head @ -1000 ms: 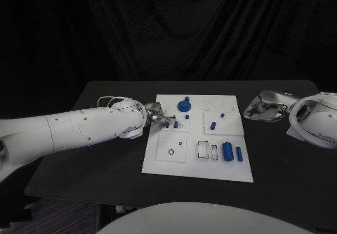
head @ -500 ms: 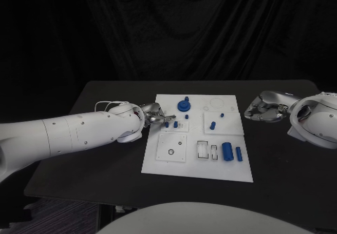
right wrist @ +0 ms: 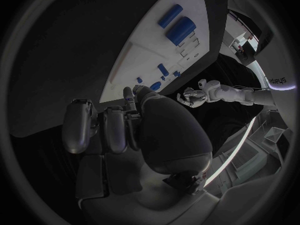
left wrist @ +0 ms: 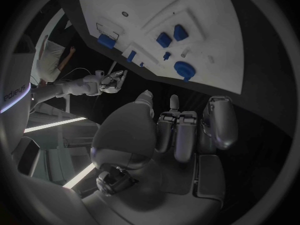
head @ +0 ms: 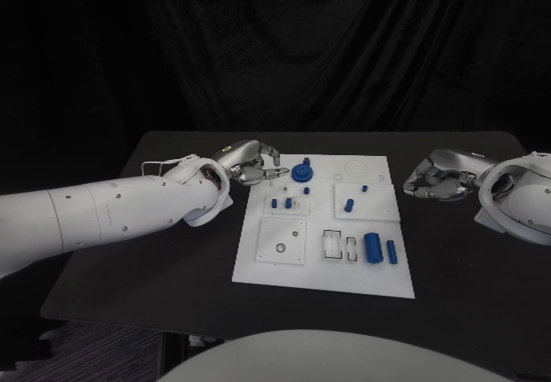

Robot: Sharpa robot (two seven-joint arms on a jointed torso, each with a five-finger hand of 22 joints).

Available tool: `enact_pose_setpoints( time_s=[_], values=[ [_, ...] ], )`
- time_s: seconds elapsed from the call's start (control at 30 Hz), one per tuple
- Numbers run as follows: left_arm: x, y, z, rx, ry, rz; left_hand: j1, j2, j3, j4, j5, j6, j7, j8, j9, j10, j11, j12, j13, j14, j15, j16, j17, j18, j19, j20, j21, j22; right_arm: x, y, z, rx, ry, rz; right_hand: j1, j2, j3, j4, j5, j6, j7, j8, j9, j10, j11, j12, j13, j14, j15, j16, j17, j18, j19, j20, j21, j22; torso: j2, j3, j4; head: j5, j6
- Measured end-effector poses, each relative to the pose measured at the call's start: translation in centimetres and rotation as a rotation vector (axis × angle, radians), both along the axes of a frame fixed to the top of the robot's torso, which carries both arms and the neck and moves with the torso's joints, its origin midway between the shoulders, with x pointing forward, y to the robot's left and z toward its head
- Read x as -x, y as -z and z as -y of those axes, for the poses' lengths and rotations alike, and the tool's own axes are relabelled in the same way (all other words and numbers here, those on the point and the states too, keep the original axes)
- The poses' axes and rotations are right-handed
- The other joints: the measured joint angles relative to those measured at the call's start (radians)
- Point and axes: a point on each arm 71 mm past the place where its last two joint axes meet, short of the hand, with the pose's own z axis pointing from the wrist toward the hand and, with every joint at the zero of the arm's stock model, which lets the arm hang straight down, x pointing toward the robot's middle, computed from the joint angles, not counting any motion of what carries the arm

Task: Assemble the parts on the task board

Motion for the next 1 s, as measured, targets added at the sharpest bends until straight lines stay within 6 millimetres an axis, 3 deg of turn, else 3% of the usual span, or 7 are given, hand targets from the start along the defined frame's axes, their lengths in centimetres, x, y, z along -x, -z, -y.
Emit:
enact_pose_setpoints(
  time_s=[0.13,0.2,0.37,0.47,0.6,0.83,1.0],
  values=[
    [-0.4,-1.4,0.5,0.009,0.083,0.075,0.106,-0.001,0.003,-0.003,0.000,-0.048,0.013,0.004,-0.088,-0.513,0.019,-0.484,-0.091,0.000,0.018,-0.024,0.000,0.000,-0.053,0.020,-0.040,0.000,0.0,0.0,0.0,0.000,-0.001,0.000,0.000,0.000,0.000,0.000,0.000,0.000,0.000,0.000,0.000,0.000,0.000,0.000,0.000,0.000,0.000,0.000,0.000,0.000,0.000,0.000,0.000,0.000,-0.001,-0.0005,0.0004,-0.005,0.000],
    [-0.5,-1.7,1.0,0.001,0.119,0.105,0.126,-0.004,0.010,0.001,-0.003,-0.053,0.020,0.004,-0.128,-0.684,0.035,-0.632,-0.164,-0.010,0.035,-0.044,0.000,0.000,-0.068,0.032,-0.050,0.000,-0.1,0.0,-0.1,0.000,-0.001,0.001,0.000,0.000,0.000,0.000,0.000,0.000,0.000,0.000,0.000,0.000,0.000,0.000,0.000,0.000,0.000,0.000,0.000,0.000,0.000,0.000,0.000,0.000,-0.001,-0.0002,0.0005,-0.007,0.000],
    [-0.8,-1.9,2.5,-0.054,0.198,0.155,0.327,-0.047,0.173,-0.007,-0.080,-0.026,0.015,-0.033,-0.318,-0.864,0.092,-0.946,-0.420,-0.162,0.081,-0.152,-0.034,0.016,-0.133,0.073,-0.114,0.000,-0.1,0.0,-0.1,0.001,0.000,0.001,0.000,0.000,0.000,0.000,0.000,0.000,0.000,0.000,0.000,0.000,0.000,0.002,0.000,0.000,0.000,0.000,0.000,0.000,0.000,0.000,0.000,0.000,-0.002,0.0014,0.0012,-0.013,0.000],
    [-1.0,-1.7,3.7,-0.116,0.255,0.170,0.376,-0.111,0.287,-0.007,-0.115,-0.029,-0.031,-0.097,-0.475,-0.841,0.074,-1.098,-0.625,-0.110,0.058,-0.146,-0.030,0.016,-0.070,0.057,-0.051,0.000,-0.2,0.0,-0.1,0.001,-0.002,0.001,0.000,0.000,0.000,0.000,0.000,0.000,0.000,0.000,0.000,0.000,0.000,-0.001,0.000,0.000,0.000,0.000,0.000,0.000,0.000,0.000,0.000,0.000,-0.001,0.0021,0.0011,-0.013,0.000],
    [-1.5,-1.1,5.0,-0.204,0.320,0.174,0.383,-0.164,0.363,-0.057,-0.138,-0.015,-0.073,-0.101,-0.640,-0.858,0.061,-1.181,-0.787,-0.104,0.035,-0.173,-0.086,0.016,-0.040,0.038,-0.033,0.000,-0.2,0.1,-0.3,0.001,-0.004,0.000,0.000,0.000,0.000,0.000,0.000,0.000,0.000,0.000,0.000,0.000,0.000,-0.001,0.001,0.000,0.000,0.000,0.000,0.000,0.000,0.000,0.000,0.000,-0.001,0.0023,-0.0001,-0.012,0.000],
    [-2.2,-0.3,6.9,-0.335,0.398,0.176,0.360,-0.178,0.324,-0.105,-0.096,0.018,-0.131,-0.101,-0.729,-0.878,0.050,-1.155,-0.841,-0.118,0.028,-0.182,-0.118,0.016,-0.041,0.029,-0.044,0.000,-0.2,0.1,-0.4,0.000,-0.008,0.000,0.000,0.000,0.000,0.000,0.000,0.000,0.000,0.000,0.000,0.000,0.000,-0.001,0.001,0.000,0.000,0.000,0.000,0.000,0.000,0.000,0.000,0.000,0.000,0.0026,-0.0038,-0.016,0.000],
    [-2.6,0.0,7.4,-0.392,0.420,0.186,0.359,-0.177,0.326,-0.116,-0.060,0.041,-0.132,-0.097,-0.752,-0.873,0.045,-1.134,-0.851,-0.112,0.022,-0.182,-0.120,0.016,-0.036,0.024,-0.044,0.000,-0.3,0.1,-0.5,0.000,-0.009,0.000,0.000,0.000,0.000,0.000,0.000,0.000,0.000,0.000,0.000,0.000,0.000,-0.001,0.001,0.000,0.000,0.000,0.000,0.000,0.000,0.000,0.000,0.000,0.001,0.0023,-0.0052,-0.018,0.000]
  ],
)
